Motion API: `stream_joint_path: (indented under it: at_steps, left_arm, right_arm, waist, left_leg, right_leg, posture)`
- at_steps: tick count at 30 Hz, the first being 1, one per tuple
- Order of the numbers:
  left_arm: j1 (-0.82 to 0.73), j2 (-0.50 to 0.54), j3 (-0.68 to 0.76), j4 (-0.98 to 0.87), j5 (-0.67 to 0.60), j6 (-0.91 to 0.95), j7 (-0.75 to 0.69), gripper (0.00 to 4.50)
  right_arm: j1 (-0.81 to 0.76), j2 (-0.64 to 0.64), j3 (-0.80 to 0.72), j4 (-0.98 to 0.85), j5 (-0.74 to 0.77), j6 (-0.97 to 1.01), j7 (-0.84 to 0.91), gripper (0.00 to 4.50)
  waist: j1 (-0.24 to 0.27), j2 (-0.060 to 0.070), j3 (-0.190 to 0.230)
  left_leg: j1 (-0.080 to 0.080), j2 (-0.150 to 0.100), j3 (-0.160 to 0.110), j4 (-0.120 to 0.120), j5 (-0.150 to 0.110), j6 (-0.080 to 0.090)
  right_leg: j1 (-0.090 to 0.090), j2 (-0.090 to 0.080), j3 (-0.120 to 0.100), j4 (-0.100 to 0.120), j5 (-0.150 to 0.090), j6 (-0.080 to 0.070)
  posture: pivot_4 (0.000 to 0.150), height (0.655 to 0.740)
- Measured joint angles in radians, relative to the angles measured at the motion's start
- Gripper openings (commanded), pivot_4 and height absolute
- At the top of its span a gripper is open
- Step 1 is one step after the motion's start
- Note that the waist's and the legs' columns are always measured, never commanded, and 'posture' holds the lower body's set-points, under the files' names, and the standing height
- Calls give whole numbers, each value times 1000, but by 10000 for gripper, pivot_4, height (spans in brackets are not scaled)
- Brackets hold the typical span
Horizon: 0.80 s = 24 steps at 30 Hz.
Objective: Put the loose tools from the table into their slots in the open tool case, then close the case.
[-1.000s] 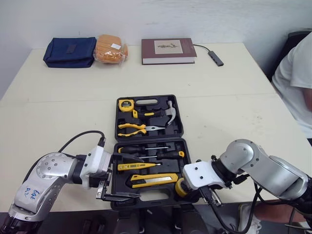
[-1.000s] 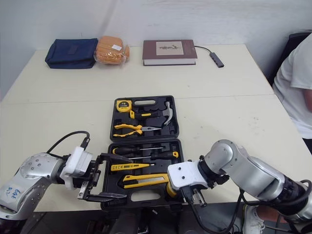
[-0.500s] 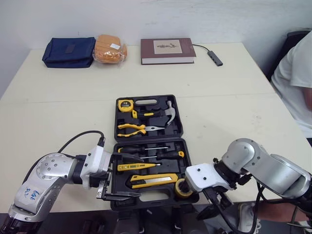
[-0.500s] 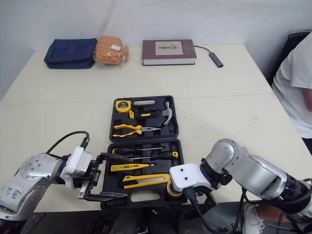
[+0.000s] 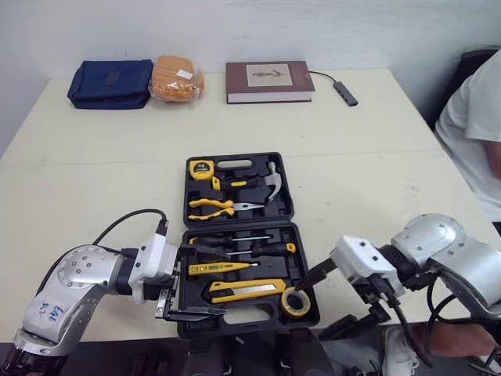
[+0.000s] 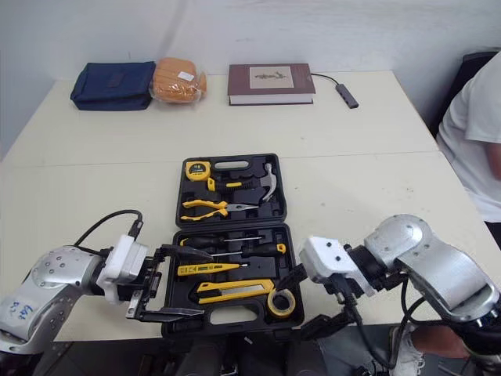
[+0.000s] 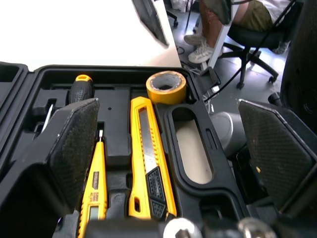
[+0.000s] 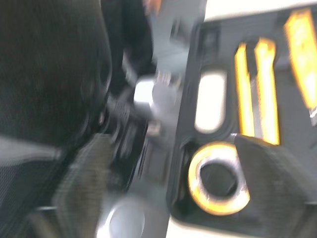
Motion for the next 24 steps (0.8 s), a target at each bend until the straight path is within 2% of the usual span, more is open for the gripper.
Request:
stream_joint_path:
  at_steps: [2,4,5,8,15,24]
  left_arm:
    - [-6,-3,1,4,0,0,3,45000]
    - [-17,-8,1,14,-1,0,12,45000]
    - [-21,-8,1,17,-1,1,14,45000]
    - [-26,-8,0,25,-3,5,14,45000]
    - [-26,3,0,25,-22,44,-5,45000]
    - [-37,4,0,26,-23,48,-3,45000]
  right_arm:
    - [46,27,-23,0,0,-34,-23,15534]
    - [82,80,-26,0,-3,-78,-62,4546]
    - [92,95,-27,0,-5,-92,-75,1071]
    - [142,154,-22,2,-16,-152,-116,378]
    - [185,167,25,106,-147,-326,-115,378]
    - [199,210,64,169,-186,-412,-124,378]
  waist:
    - [0,0,0]
    - [0,-1,0]
    - [0,-1,0]
    - [0,-1,0]
    - [0,-1,-1]
    - [0,-1,-1]
  left_leg:
    - [0,0,0,0,0,0]
    - [0,0,0,0,0,0]
    - [0,0,0,0,0,0]
    - [0,0,0,0,0,0]
    - [1,0,1,0,1,0]
    - [1,0,1,0,1,-1]
  right_leg:
    - [0,0,0,0,0,0]
    - [0,0,0,1,0,0]
    - [0,0,0,1,0,0]
    - [0,1,1,1,0,0]
    - [0,1,1,1,0,0]
    - [0,1,1,2,0,0]
  posture:
    - [1500,7400]
    - [1500,7400]
    - [1500,7400]
    - [1500,7400]
    - [1500,7400]
    - [1500,7400]
